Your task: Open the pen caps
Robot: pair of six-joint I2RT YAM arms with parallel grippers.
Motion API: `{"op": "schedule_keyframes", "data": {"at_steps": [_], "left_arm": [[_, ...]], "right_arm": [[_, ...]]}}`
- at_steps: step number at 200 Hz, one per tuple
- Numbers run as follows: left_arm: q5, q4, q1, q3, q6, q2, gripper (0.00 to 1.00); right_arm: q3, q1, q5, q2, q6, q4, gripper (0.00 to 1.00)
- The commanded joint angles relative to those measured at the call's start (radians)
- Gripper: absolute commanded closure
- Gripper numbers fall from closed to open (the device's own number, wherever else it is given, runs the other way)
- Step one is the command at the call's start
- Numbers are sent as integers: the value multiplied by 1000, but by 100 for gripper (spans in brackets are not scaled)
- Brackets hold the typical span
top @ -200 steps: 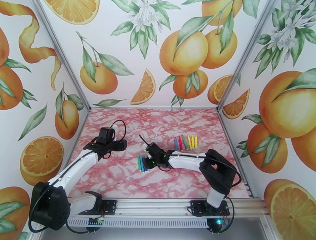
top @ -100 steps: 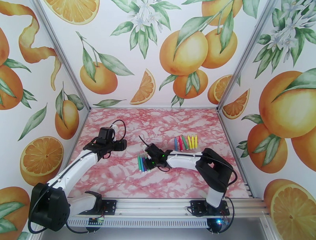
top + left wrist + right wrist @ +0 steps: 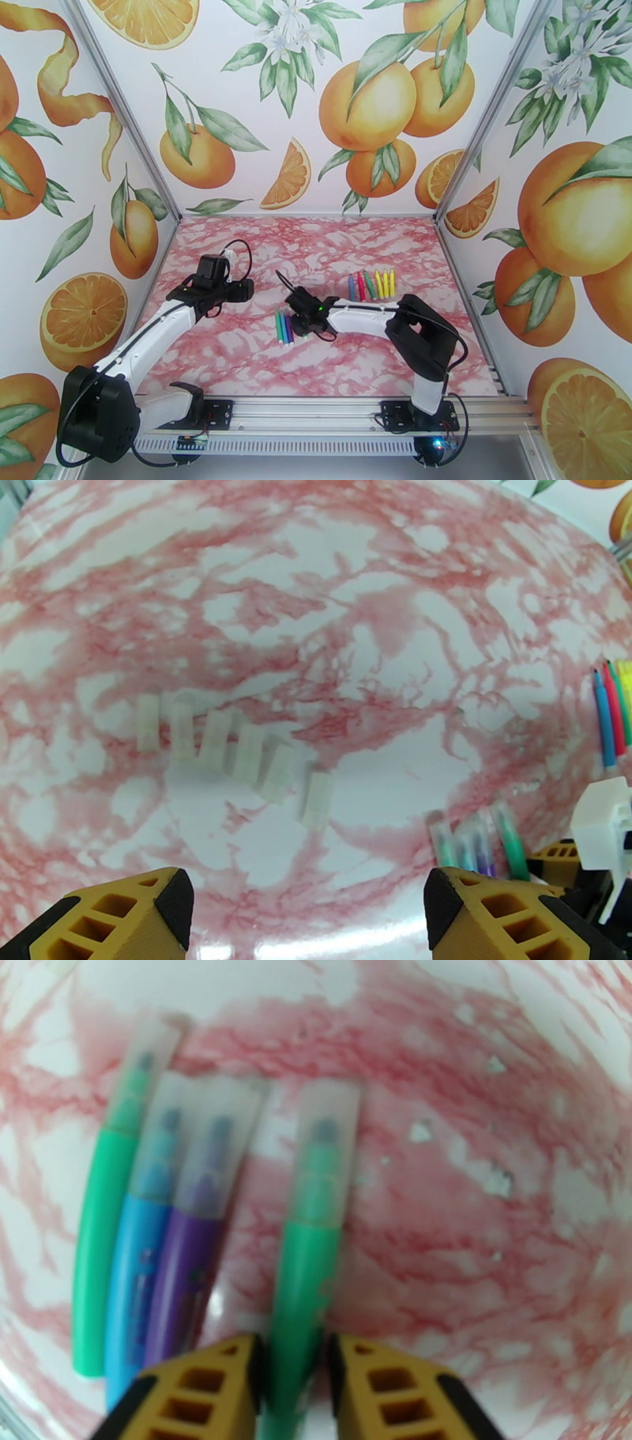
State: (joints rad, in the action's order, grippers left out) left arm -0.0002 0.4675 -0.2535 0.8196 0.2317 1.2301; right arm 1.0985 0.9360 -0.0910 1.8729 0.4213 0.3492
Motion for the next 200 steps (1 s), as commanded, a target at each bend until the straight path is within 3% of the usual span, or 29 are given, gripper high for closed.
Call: {"op": "schedule_keyframes", "data": {"at_steps": [1, 93, 200], "left_arm": [[9, -32, 8, -7, 1, -14, 19], [44, -64, 8, -20, 12, -1, 19], [319, -165, 3, -28, 12, 18, 20]], "right_arm": [[28, 11, -32, 37, -3, 34, 69], [20, 11, -53, 50, 20, 30, 75], [-171, -8, -70, -166, -10, -252, 81]]}}
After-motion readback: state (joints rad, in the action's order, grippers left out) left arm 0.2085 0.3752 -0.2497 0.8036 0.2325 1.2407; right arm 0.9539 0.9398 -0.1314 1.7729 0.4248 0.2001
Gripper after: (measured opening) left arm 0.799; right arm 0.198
